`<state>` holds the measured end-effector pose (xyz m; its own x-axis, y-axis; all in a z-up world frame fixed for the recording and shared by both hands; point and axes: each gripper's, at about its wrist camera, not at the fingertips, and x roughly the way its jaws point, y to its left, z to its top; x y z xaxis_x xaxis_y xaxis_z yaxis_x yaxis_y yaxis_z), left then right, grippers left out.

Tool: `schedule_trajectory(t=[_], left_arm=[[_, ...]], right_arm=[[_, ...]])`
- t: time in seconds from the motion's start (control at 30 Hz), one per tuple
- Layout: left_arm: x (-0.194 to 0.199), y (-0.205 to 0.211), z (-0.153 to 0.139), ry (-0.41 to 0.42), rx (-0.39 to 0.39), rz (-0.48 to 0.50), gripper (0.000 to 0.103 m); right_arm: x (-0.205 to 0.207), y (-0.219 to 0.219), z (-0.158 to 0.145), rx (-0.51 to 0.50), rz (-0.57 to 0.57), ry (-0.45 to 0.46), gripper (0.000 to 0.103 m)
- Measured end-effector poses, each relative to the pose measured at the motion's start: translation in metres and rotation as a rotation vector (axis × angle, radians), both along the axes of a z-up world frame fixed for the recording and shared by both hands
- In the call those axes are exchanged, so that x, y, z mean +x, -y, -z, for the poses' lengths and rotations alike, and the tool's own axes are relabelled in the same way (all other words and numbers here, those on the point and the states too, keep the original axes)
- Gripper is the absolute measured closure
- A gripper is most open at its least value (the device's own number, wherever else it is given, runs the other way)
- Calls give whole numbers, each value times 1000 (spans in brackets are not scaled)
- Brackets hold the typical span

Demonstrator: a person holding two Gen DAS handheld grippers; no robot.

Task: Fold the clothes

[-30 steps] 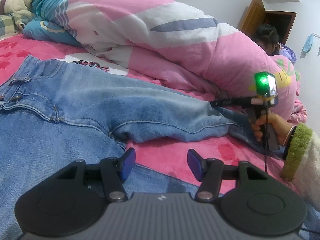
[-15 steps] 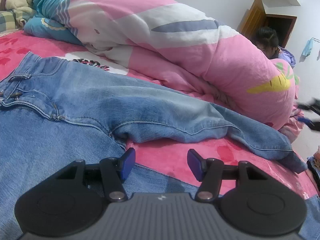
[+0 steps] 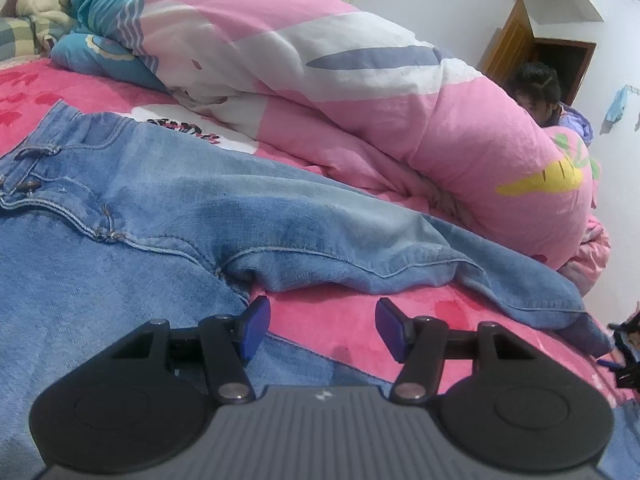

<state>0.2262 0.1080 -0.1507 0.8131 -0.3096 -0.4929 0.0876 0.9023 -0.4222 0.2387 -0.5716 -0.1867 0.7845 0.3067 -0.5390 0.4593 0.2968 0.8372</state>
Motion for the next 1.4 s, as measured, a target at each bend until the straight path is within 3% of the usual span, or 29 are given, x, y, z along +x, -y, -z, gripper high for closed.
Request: schedule_trajectory(t=[0.07, 0.13, 0.2, 0.3, 0.4, 0.47, 0.6, 0.77, 0.87, 0.93, 1.03, 1.13, 1.23, 1.33, 1.4], left_arm=[[1, -1, 1, 1, -14, -1, 43], [1, -1, 1, 2, -24, -2, 43], [3, -1, 1, 1, -32, -1, 43], [4, 0, 2, 1, -50, 1, 43], [7, 0, 2, -1, -63, 1, 43], [7, 1, 2, 0, -66, 2, 43], [9, 3, 2, 0, -76, 3, 43], [14, 4, 1, -2, -88, 4, 43], [18, 5, 0, -3, -92, 4, 43], [24, 8, -2, -3, -94, 4, 43], [17, 2, 1, 0, -95, 5, 43], [18, 3, 0, 4, -94, 5, 43], [14, 0, 1, 4, -93, 4, 43], [13, -1, -1, 5, -94, 6, 43], [13, -2, 0, 6, -106, 6, 43]], right_arm=[[12, -2, 1, -18, 11, 3, 47], [19, -2, -6, -66, -5, 28, 86], [33, -5, -32, -179, -39, 91, 96], [44, -18, -85, -394, -110, 224, 98], [38, -51, -144, -770, -193, 397, 98], [32, -58, -153, -868, -208, 419, 98], [36, -29, -112, -807, -157, 256, 98], [63, 20, -11, -554, -125, -59, 88], [45, 38, -8, -453, 8, 13, 79], [30, 45, -16, -450, 124, 42, 57], [10, 38, -42, -585, 203, 69, 53], [2, -16, -77, -772, 37, 166, 54], [6, -110, -108, -963, -300, 333, 54], [6, -227, -117, -1204, -708, 525, 55], [-2, -290, -107, -1358, -929, 611, 55]])
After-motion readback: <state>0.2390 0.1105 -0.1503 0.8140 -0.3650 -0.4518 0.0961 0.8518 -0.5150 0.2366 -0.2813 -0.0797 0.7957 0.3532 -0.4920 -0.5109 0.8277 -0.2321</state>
